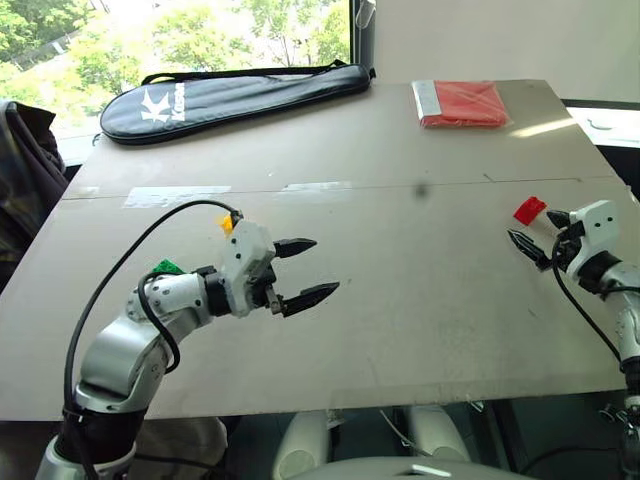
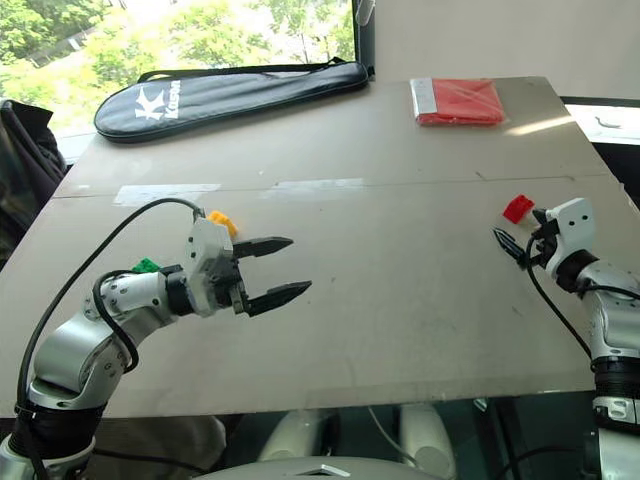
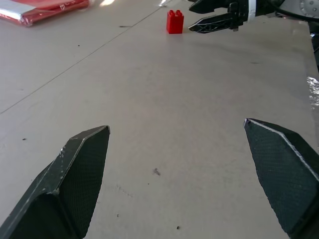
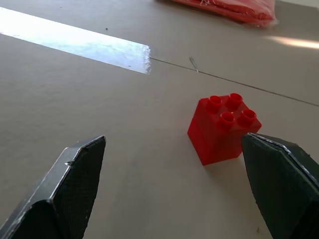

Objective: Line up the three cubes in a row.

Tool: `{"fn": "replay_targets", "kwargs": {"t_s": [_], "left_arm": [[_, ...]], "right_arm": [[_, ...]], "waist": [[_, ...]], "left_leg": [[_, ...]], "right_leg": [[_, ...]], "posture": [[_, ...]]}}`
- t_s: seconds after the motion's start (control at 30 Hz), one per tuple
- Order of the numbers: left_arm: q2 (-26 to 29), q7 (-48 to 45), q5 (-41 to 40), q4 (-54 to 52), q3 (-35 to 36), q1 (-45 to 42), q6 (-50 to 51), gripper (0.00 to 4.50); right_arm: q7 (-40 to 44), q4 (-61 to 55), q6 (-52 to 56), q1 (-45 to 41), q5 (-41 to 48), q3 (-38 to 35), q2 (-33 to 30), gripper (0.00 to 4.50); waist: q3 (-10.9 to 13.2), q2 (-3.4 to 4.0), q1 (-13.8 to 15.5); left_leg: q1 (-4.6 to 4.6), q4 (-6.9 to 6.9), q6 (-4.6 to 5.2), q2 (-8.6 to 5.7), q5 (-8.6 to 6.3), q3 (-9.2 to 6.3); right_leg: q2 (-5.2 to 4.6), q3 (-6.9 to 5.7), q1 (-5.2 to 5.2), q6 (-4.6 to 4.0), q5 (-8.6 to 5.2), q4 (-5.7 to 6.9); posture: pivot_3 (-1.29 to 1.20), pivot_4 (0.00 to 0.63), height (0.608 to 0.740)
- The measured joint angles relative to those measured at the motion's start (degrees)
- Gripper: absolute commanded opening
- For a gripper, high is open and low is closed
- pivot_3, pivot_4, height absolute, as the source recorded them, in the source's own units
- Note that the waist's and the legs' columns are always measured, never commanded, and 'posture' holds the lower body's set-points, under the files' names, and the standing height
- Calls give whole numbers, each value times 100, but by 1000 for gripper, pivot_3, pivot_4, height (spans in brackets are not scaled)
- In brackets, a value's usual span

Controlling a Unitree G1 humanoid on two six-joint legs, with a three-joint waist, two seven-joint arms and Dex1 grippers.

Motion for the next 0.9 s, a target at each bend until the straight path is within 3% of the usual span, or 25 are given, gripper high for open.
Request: {"fn": "replay_targets", "kwargs": {"t_s": [0.2, 0.53, 0.9], "left_arm": [[340, -172, -199, -116, 54, -301, 283, 4415], [442, 20, -538, -381, 228, -589, 732, 4415], [481, 215, -623, -594, 348, -343, 823, 4415]], "right_arm": [[0, 1020, -60, -801, -53, 33, 108, 4500], [125, 2887, -863, -1675, -511, 187, 107, 4500], [-19, 3556, -1419, -2060, -668, 247, 535, 4500]], "waist": [[1, 0, -45], [1, -1, -130], [2, -1, -137]], "left_leg": [[-1, 0, 0, 0, 0, 0], [1, 0, -1, 2, 1, 3], [2, 0, -12, 9, 7, 4]], "right_leg": [[-3, 2, 1, 1, 0, -1], [-3, 7, 0, 1, 1, 0], [-2, 8, 1, 1, 1, 1]], "posture": [[0, 150, 740], [0, 150, 740], [0, 150, 740]]}}
